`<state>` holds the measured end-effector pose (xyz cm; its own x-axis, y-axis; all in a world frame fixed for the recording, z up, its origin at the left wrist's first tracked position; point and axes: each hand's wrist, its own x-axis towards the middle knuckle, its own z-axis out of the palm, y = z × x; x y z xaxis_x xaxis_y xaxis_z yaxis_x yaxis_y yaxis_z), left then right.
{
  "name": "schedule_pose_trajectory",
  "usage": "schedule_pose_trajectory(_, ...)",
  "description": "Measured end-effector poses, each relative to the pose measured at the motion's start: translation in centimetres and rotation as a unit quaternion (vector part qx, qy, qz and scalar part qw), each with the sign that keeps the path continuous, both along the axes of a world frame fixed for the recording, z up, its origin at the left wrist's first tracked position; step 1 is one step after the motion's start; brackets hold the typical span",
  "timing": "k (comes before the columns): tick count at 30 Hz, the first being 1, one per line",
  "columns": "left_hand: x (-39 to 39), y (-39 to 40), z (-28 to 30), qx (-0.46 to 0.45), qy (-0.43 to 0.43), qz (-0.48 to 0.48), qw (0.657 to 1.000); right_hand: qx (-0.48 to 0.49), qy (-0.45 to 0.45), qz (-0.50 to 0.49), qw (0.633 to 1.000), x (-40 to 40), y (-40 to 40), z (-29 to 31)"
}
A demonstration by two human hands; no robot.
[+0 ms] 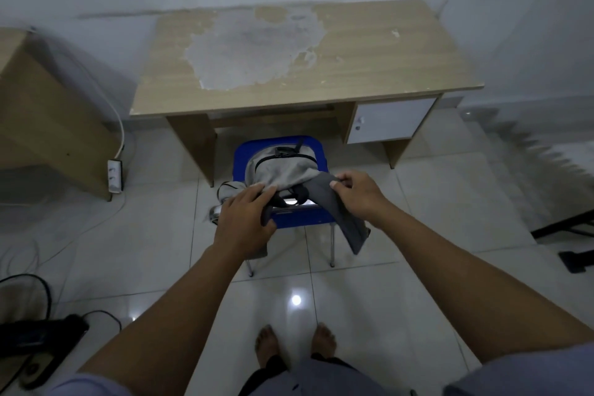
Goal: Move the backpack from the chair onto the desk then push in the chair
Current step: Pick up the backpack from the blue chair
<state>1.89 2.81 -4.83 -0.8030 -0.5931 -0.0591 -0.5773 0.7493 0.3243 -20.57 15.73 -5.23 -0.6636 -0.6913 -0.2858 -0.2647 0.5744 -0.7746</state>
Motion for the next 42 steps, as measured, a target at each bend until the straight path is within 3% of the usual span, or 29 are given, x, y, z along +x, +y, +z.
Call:
schedule_pose_trajectory(6,-0.2,-0.2,-0.1,0.012,0.033,-0.003,0.999,0.066,0.223,0.175,0.957,-2.9,-3.8,1.3)
schedule_pose_trajectory(10,0.0,-0.8,-0.3,0.014,0.052,0.017,0.998,0.077,0.289,0.194,0.934,-3.1,-6.5,1.2)
schedule_pose_trajectory(15,0.7,-2.0,-0.6,0.020,0.068,0.056,0.996,0.027,0.154,0.150,0.976,-0.7,-8.1,-0.6)
schedule_pose_trajectory(19,1.3,-3.0,-0.8,0.055,0.059,0.076,0.994,0.024,0.087,0.185,0.979,0.6,-7.6,-1.5)
schedule_pose_trajectory(25,2.6,-5.7,0.0,0.149,-0.011,0.226,0.963,0.070,0.073,0.125,0.987,-1.0,-8.3,-1.0)
schedule_pose_trajectory(27,2.5,-7.1,0.5,0.162,-0.031,0.230,0.959,0.087,0.067,0.113,0.987,-1.0,-8.9,-0.8)
schedule_pose_trajectory(35,-1.7,-11.6,0.4,0.113,0.022,0.192,0.975,0.129,0.026,0.064,0.989,-2.5,-11.9,-0.3)
schedule_pose_trajectory(38,-3.5,-12.3,-0.6,0.155,0.032,0.183,0.970,0.145,-0.102,0.003,0.984,-3.0,-12.8,-0.8)
schedule_pose_trajectory(42,-4.6,-13.5,-1.9,0.192,0.051,0.184,0.963,0.131,-0.356,-0.140,0.915,-3.0,-13.6,-2.5)
